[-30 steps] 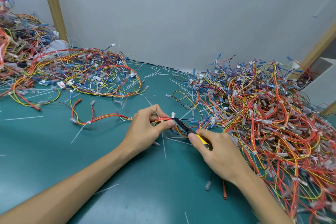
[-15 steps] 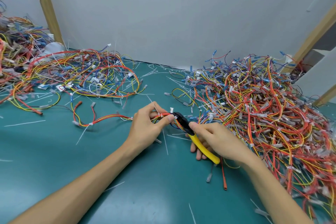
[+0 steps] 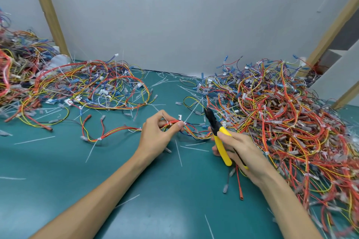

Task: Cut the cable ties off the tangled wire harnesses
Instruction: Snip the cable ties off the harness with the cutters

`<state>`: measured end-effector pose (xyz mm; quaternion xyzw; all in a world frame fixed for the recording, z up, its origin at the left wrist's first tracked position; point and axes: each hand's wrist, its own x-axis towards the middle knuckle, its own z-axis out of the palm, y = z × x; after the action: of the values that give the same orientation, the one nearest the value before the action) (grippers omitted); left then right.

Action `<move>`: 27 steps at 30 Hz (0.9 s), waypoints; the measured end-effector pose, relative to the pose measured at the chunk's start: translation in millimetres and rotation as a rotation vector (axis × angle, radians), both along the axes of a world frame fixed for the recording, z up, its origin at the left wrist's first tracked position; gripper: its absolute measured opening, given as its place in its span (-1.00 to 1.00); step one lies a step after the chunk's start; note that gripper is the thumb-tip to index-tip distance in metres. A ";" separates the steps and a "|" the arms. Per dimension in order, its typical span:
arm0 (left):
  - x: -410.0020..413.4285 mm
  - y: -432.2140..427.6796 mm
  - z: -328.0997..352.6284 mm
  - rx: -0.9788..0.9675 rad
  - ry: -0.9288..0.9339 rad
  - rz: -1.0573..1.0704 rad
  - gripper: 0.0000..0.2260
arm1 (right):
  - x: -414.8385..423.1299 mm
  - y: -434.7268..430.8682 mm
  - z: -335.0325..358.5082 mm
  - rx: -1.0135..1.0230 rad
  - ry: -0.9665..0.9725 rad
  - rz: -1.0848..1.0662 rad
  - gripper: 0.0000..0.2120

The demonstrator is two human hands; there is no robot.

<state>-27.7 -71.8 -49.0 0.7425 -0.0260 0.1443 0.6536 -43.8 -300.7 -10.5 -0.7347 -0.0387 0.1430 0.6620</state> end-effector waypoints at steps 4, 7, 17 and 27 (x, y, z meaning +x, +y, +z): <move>-0.3 1.3 -1.2 0.008 -0.002 -0.010 -0.80 | -1.3 5.1 -4.9 -0.497 -0.449 -0.149 -0.86; -2.0 0.4 0.3 0.056 -0.004 -0.004 -0.80 | -6.3 9.7 -10.9 -0.724 -0.655 -0.170 -0.70; -4.6 0.4 1.2 0.100 -0.010 -0.014 -0.80 | -8.5 9.5 -15.2 -0.856 -0.732 -0.161 -0.65; -6.5 2.2 -0.5 0.133 -0.024 -0.037 -0.78 | -7.1 6.3 -18.5 -0.839 -0.722 -0.109 -0.64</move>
<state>-34.2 -69.6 -49.5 0.7819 -0.0570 0.1389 0.6050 -50.9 -294.4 -29.0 -0.9386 -0.1649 -0.1491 0.2639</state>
